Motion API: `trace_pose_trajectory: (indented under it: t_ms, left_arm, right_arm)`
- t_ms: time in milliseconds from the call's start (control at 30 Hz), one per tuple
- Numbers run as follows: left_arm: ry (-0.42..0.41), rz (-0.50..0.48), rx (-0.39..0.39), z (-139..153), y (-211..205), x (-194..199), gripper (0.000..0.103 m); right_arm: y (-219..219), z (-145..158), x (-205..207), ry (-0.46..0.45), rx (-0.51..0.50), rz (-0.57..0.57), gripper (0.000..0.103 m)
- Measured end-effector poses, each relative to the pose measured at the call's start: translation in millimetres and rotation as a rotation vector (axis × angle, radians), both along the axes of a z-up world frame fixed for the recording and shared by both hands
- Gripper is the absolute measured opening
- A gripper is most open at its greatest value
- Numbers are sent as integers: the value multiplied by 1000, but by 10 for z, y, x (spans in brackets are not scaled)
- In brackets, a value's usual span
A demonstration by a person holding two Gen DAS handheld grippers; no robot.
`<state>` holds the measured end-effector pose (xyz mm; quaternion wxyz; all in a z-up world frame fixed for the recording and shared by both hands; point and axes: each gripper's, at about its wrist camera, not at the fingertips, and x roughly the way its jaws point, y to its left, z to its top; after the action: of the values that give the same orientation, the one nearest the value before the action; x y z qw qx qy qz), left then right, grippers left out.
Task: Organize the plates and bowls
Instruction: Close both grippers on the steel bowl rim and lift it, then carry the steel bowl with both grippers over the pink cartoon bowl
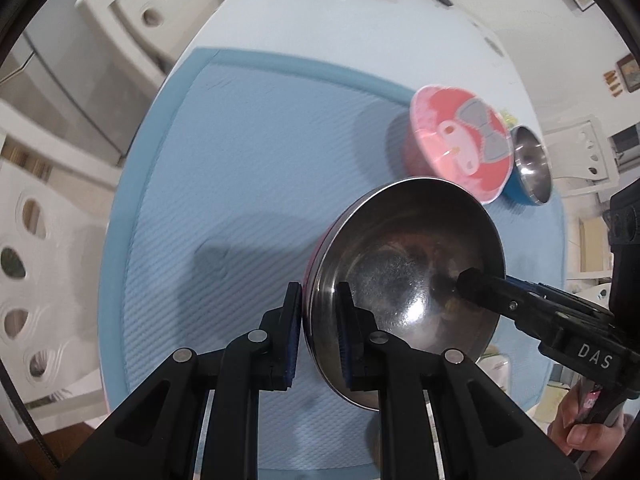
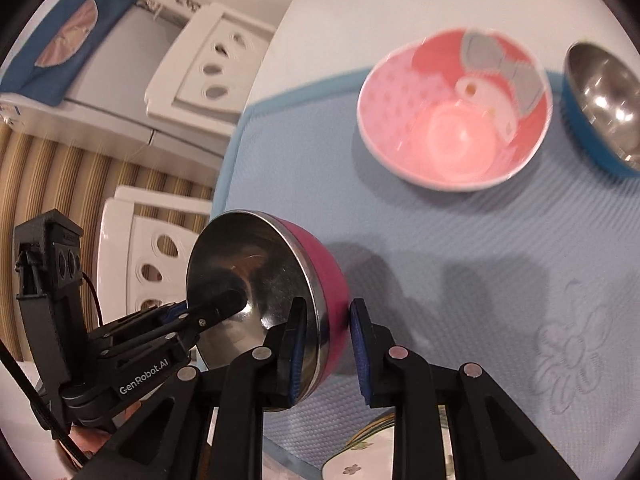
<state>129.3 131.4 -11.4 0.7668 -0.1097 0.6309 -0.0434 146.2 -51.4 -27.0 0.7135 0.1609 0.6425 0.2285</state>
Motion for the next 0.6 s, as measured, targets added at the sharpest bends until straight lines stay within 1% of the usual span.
trace_pose_trajectory:
  t_ms: [267,433,600]
  left_arm:
    - [-60,-56,19,217,-274,203,13]
    - [-76,-68,8,310,-380,316,13]
    - [-84,-59,-10,344,-442,471,13]
  right_arm:
    - [-291,257,167,-40,22,-59,22]
    - [-388,440,306,-73,18,-77,22]
    - [-474,549,460,-97,10,-94,22]
